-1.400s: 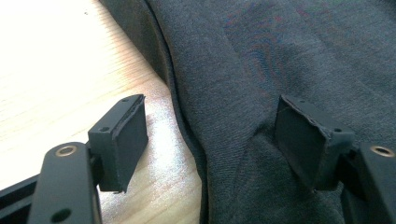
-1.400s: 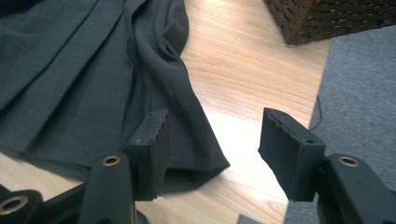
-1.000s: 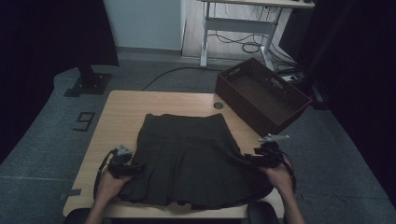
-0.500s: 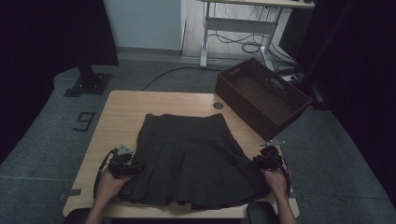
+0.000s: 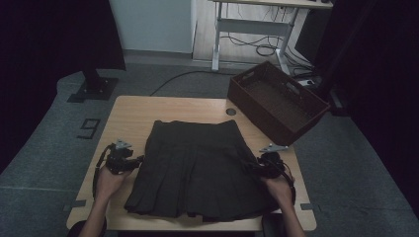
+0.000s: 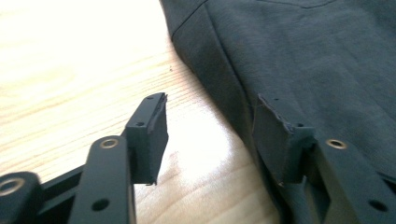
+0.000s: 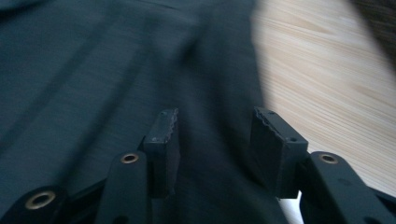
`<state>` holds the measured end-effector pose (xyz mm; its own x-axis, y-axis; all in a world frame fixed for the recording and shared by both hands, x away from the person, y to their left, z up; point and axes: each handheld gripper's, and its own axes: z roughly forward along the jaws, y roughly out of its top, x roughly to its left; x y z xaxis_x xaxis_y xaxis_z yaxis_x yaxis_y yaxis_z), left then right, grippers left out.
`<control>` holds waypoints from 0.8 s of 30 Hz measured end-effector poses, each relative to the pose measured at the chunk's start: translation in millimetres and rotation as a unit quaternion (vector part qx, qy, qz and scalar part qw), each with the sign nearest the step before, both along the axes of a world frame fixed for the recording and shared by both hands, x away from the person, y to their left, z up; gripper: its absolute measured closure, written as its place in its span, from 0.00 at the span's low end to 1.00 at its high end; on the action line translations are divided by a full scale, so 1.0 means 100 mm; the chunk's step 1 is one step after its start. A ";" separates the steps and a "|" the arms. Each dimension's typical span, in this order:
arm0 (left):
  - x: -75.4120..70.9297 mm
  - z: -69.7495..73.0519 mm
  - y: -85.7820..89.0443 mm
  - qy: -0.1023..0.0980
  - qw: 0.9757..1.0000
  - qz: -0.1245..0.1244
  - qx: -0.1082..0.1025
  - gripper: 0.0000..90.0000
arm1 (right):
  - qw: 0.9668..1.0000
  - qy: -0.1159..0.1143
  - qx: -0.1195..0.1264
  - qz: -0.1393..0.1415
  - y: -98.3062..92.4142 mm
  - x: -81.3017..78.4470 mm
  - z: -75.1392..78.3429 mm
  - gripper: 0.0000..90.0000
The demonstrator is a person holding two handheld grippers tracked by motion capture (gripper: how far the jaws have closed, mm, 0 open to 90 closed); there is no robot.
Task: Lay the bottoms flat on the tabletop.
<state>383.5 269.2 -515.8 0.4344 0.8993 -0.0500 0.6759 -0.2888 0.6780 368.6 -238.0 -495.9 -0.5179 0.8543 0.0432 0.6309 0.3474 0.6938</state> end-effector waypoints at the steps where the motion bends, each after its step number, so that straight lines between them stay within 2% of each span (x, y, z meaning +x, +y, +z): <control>1: 0.01 -0.03 -0.02 0.004 1.000 -0.002 0.000 0.52 | 1.000 0.002 0.003 0.010 0.08 0.00 -0.02 0.59; 5: 0.02 -0.13 -0.09 0.014 1.000 -0.013 -0.010 0.49 | 0.999 0.010 0.005 0.040 0.35 0.00 -0.17 0.52; 8: 0.02 -0.16 -0.15 0.016 1.000 -0.020 -0.008 0.47 | 0.999 0.018 -0.007 0.048 0.48 0.00 -0.33 0.44; 11: 0.03 -0.17 -0.20 0.019 0.999 -0.028 -0.002 0.46 | 0.999 0.003 -0.020 0.049 0.54 -0.02 -0.43 0.37; 14: 0.05 -0.19 -0.29 0.024 0.999 -0.038 0.007 0.46 | 0.999 0.003 -0.028 0.046 0.55 -0.02 -0.43 0.34; 15: 0.05 -0.19 -0.32 0.022 0.999 -0.040 0.007 0.47 | 0.999 0.003 -0.023 0.043 0.54 -0.02 -0.44 0.34; 16: 0.05 -0.19 -0.35 0.024 0.999 -0.045 0.007 0.51 | 0.999 0.002 -0.017 0.040 0.53 -0.02 -0.45 0.34; 20: 0.06 -0.16 -0.45 0.038 0.997 -0.061 -0.002 0.81 | 0.999 -0.006 -0.010 0.036 0.52 -0.04 -0.47 0.34; 21: 0.07 -0.16 -0.47 0.041 0.997 -0.063 -0.002 0.86 | 0.999 -0.007 -0.009 0.036 0.52 -0.04 -0.47 0.34; 24: 0.06 -0.14 -0.50 0.035 0.997 -0.068 0.015 0.98 | 0.999 -0.010 -0.006 0.036 0.51 -0.05 -0.48 0.34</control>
